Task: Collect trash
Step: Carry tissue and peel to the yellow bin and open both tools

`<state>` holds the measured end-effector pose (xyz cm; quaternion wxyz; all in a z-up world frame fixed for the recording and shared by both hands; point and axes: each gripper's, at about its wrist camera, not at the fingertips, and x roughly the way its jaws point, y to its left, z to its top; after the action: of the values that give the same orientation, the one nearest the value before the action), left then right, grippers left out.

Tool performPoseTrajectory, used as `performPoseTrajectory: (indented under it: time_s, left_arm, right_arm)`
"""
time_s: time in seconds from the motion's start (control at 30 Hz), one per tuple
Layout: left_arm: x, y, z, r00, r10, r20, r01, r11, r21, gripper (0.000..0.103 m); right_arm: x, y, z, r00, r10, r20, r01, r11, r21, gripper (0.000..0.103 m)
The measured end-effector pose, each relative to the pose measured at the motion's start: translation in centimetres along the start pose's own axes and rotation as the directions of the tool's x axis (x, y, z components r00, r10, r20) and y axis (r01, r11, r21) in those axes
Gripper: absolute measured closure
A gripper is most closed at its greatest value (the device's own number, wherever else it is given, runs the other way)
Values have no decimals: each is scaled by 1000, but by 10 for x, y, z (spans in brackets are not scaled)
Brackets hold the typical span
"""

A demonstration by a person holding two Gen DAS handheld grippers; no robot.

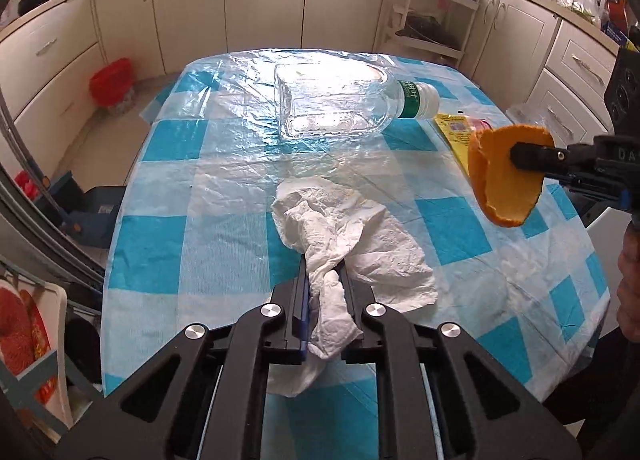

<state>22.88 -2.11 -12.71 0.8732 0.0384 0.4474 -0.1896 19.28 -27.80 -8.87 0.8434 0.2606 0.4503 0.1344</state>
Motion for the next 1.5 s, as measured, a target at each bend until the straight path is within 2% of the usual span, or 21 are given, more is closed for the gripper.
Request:
performPoseTrajectory:
  time_s: [0.3, 0.7, 0.9, 1.03, 1.13, 1.23, 1.5]
  left_arm:
    - [-41, -51, -5, 997, 8, 71, -9, 1000, 7, 93]
    - [-57, -141, -3, 994, -21, 107, 3, 986, 165, 93]
    - [-57, -173, -1, 992, -59, 108, 35, 978, 207, 93]
    - [-54, -192, 2, 991, -95, 99, 71, 972, 223, 93]
    - [-53, -208, 4, 987, -130, 94, 104, 966, 237, 93]
    - [-52, -226, 5, 983, -159, 87, 132, 958, 253, 93]
    - [-47, -266, 4, 973, -225, 58, 199, 935, 293, 93]
  right_arm:
    - [-35, -34, -30, 998, -66, 1, 66, 998, -12, 96]
    - [-85, -75, -48, 993, -99, 69, 96, 994, 46, 96]
    - [-117, -99, -44, 977, -171, 126, 159, 983, 96, 96]
    - [-142, -116, -42, 945, -291, 151, 276, 955, 111, 96]
    - [-157, -132, -44, 897, -415, 151, 401, 909, 116, 96]
    - [-162, -154, -49, 849, -516, 118, 501, 855, 130, 96]
    - [-151, -212, -62, 750, -661, -31, 655, 734, 181, 94]
